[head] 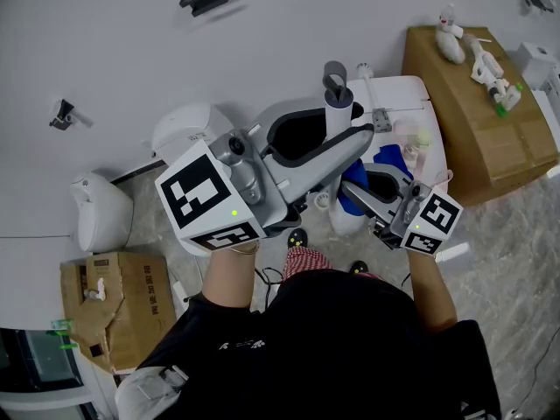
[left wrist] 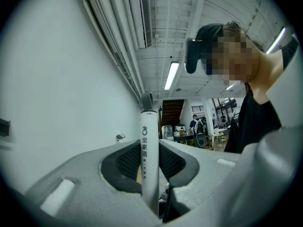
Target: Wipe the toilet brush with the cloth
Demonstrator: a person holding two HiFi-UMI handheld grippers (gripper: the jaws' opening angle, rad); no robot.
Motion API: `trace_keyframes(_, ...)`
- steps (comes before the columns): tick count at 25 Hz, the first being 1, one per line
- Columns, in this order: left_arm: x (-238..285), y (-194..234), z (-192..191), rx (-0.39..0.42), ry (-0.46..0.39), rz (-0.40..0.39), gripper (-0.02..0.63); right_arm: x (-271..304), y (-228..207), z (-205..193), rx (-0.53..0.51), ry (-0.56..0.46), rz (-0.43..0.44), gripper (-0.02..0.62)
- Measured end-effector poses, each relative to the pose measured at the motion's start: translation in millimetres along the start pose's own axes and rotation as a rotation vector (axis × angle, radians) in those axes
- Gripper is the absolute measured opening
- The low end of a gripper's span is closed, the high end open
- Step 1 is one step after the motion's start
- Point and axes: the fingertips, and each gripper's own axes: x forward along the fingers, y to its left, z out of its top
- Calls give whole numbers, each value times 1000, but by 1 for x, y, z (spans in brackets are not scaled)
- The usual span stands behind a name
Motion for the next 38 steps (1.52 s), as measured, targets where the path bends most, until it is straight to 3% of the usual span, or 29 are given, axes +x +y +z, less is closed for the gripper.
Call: trace_keyframes(38,0,-2,5,23,-12,1,91,2,-7,-64,73,157,-5,63)
